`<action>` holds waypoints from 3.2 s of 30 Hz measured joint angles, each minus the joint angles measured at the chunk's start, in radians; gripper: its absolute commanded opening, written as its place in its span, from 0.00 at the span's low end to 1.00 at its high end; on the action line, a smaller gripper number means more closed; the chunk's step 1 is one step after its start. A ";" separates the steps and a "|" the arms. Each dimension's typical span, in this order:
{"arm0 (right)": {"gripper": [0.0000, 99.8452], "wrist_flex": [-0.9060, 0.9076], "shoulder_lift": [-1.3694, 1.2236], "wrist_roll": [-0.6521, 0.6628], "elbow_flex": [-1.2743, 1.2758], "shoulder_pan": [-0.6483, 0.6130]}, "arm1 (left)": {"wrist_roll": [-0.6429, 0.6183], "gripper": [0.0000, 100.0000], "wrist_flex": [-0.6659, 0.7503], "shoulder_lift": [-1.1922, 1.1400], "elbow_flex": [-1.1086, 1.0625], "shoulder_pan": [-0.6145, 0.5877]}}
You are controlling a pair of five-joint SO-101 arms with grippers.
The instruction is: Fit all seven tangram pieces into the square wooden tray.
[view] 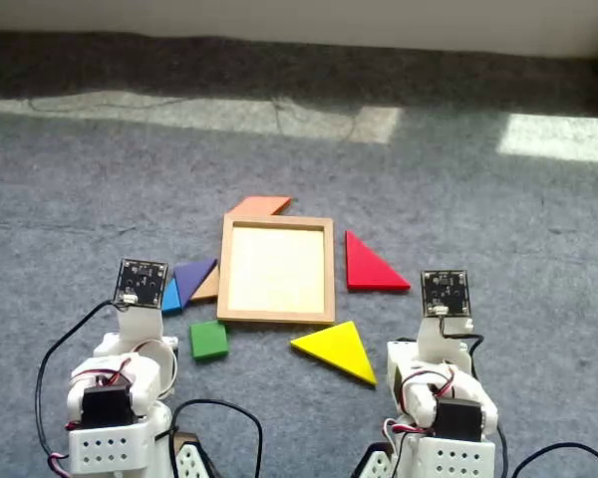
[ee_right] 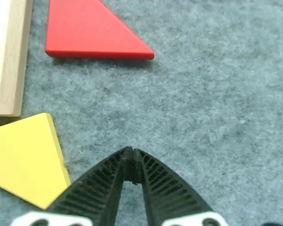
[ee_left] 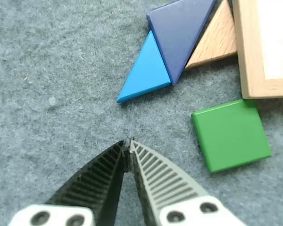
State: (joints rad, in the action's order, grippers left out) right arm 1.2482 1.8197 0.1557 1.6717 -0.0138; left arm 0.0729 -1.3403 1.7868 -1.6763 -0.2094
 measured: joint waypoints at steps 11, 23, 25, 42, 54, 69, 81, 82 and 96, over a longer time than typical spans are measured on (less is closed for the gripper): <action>0.01 0.000 0.000 0.000 0.000 -0.031 | 0.000 0.01 0.000 0.000 0.000 0.000; 0.01 -0.170 0.000 0.172 0.000 0.130 | 0.000 0.01 0.000 0.000 0.000 0.000; 0.01 -0.175 0.000 0.213 -0.002 0.127 | 0.000 0.01 0.000 0.000 0.000 0.000; 0.11 -0.072 -0.440 0.232 -0.496 -0.163 | 0.000 0.01 0.000 0.000 0.000 0.000; 0.30 -0.130 -1.089 0.233 -0.770 -0.287 | 0.000 0.01 0.000 0.000 0.000 0.000; 0.30 -0.212 -1.768 0.296 -1.123 -0.356 | 0.000 0.01 0.000 0.000 0.000 0.000; 0.30 -0.213 -2.058 0.299 -1.343 -0.333 | 0.000 0.01 0.000 0.000 0.000 0.000; 0.30 -0.213 -2.068 0.299 -1.347 -0.331 | 0.000 0.01 0.000 0.000 0.000 0.000; 0.30 -0.210 -2.090 0.331 -1.359 -0.319 | 0.000 0.01 0.000 0.000 0.000 0.000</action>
State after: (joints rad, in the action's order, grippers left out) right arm 1.0380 -0.2700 0.4872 0.3122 -0.3330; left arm 0.0729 -1.3403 1.7868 -1.6763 -0.2094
